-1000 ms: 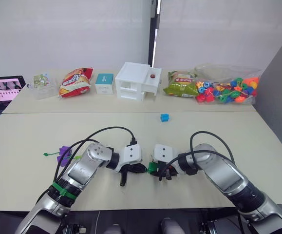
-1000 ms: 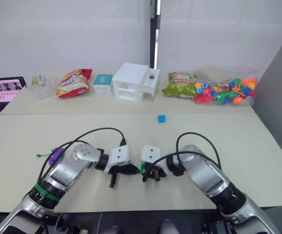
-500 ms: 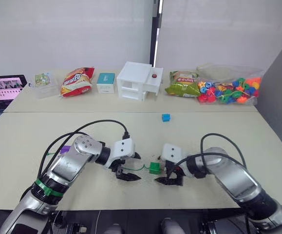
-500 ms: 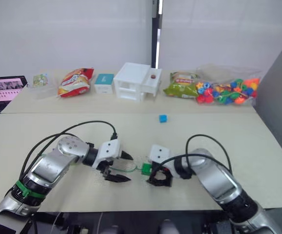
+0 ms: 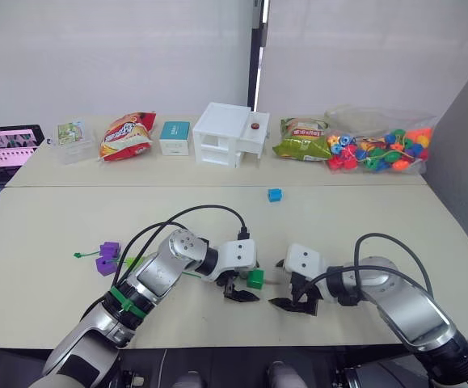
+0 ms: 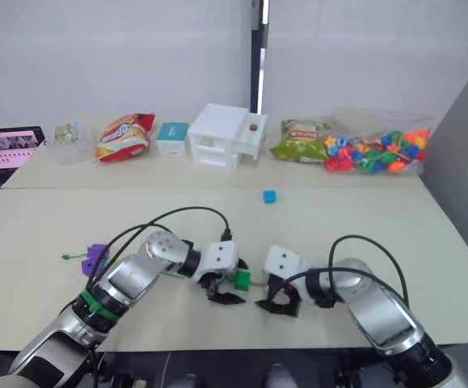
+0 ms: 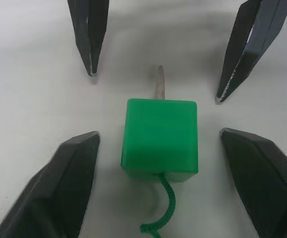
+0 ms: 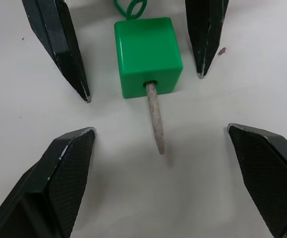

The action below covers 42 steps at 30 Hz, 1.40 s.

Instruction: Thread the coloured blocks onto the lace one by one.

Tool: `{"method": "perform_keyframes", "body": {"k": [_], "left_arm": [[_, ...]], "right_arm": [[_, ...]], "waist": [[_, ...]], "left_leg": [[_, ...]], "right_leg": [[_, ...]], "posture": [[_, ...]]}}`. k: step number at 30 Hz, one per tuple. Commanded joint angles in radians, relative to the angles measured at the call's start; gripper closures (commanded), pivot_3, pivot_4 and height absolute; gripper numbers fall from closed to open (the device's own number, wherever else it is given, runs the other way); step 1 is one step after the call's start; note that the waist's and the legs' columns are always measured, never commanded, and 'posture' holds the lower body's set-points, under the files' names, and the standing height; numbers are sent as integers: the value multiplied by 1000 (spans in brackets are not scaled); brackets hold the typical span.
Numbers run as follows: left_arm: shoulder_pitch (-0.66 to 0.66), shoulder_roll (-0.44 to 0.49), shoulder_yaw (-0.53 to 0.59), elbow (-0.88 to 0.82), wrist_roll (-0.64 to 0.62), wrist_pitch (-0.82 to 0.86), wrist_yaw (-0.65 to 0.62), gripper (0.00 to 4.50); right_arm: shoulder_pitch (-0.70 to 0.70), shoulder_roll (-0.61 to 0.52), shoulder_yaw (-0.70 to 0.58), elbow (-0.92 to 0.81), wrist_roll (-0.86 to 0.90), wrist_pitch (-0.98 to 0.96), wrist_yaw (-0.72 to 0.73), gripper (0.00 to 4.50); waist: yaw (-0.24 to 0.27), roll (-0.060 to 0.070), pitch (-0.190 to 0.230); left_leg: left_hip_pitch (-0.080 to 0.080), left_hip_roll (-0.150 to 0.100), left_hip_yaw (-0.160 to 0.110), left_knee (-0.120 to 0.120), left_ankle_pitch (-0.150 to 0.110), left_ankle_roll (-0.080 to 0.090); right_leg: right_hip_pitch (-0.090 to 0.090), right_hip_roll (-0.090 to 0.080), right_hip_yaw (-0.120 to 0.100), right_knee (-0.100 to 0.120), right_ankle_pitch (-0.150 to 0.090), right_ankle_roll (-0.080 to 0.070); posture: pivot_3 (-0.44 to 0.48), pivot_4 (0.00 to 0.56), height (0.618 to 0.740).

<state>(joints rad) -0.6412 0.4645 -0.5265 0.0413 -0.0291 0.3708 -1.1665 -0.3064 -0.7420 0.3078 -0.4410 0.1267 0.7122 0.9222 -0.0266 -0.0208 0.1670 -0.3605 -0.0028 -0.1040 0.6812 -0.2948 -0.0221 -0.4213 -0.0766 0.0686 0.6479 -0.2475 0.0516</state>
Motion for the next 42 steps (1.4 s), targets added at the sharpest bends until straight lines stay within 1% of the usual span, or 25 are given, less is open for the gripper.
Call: {"method": "perform_keyframes", "body": {"k": [1,5,6,9,13,20,22,25,27,29,30,32,34,37,39,42], "left_arm": [[-9,-6,15,11,0,-20,-4,1813],[-8,-9,20,11,1,-25,-2,3124],[-7,-8,22,11,1,-27,-2,3301],[-4,-5,26,8,-2,-29,-4,3299],[3,2,29,-4,-6,-30,-7,3299],[15,30,52,-29,-22,-20,-19,3299],[27,55,68,-38,-28,-17,-24,3299],[64,124,111,-37,-36,-22,-37,3299],[90,174,143,-8,-30,-42,-36,3299],[131,271,176,43,-9,-109,-55,3299],[156,352,211,102,8,-166,-62,3299],[188,465,257,196,27,-259,-72,3299],[205,548,277,283,43,-356,-76,3299],[211,601,303,367,45,-446,-78,3299],[217,622,337,393,32,-472,-84,3299],[225,621,367,392,16,-478,-88,3299]], "right_arm": [[-15,5,3,5,-6,-40,-3,0],[-29,15,20,51,-16,-84,4,0],[-31,17,23,61,-18,-92,4,0],[-36,16,33,97,-29,-124,7,790],[-33,5,44,144,-45,-172,15,2151],[-35,-13,40,170,-51,-214,37,4484],[-35,-11,36,160,-43,-217,44,4500],[-32,-12,34,141,-41,-217,53,4500],[-32,-13,31,127,-38,-212,57,4500],[-33,-18,28,106,-31,-200,66,4500],[-34,-23,26,82,-24,-185,73,4500],[-37,-29,25,51,-15,-162,82,4500],[-38,-32,26,33,-12,-147,88,4500],[-42,-34,27,24,-12,-135,90,4500],[-52,-32,26,25,-12,-129,91,4500],[-58,-29,26,27,-13,-127,93,4500]], "waist": [[1,0,0],[0,0,0],[-1,0,0],[-1,0,0],[-1,0,0],[1,0,0],[-1,0,0],[-1,0,0],[-2,0,0],[-4,0,0],[-9,0,0],[-26,0,0],[-45,0,-1],[-46,3,-1],[-41,3,-1],[-40,3,-1]], "left_leg": [[0,0,0,0,0,0],[0,0,0,0,0,0],[0,0,0,0,0,0],[0,0,0,0,0,0],[1,0,0,0,0,0],[2,0,0,0,0,0],[2,0,0,0,0,0],[2,0,0,0,0,0],[3,0,0,0,0,0],[3,0,0,0,0,0],[3,1,0,0,0,0],[4,2,0,-2,0,0],[8,4,1,-5,0,0],[9,7,2,-5,0,1],[9,7,2,-5,0,1],[8,7,2,-4,0,1]], "right_leg": [[0,0,0,0,0,0],[0,0,0,0,0,0],[0,0,0,0,0,0],[0,0,0,0,0,0],[1,0,0,0,0,0],[2,0,0,0,0,0],[2,0,0,0,0,0],[2,0,0,1,0,0],[2,0,0,1,0,0],[2,0,0,1,0,0],[2,0,0,1,0,0],[1,1,0,1,0,0],[1,4,0,2,0,-2],[1,7,0,2,-1,-4],[1,7,0,2,-1,-4],[1,6,0,2,-1,-4]], "posture": [[0,150,740],[0,150,740],[0,150,740],[0,150,740],[0,150,740],[0,150,740],[0,150,740],[0,150,740],[0,150,740],[0,150,740],[0,150,740],[0,150,740],[0,150,740],[0,150,740],[0,150,740],[0,150,740]]}}
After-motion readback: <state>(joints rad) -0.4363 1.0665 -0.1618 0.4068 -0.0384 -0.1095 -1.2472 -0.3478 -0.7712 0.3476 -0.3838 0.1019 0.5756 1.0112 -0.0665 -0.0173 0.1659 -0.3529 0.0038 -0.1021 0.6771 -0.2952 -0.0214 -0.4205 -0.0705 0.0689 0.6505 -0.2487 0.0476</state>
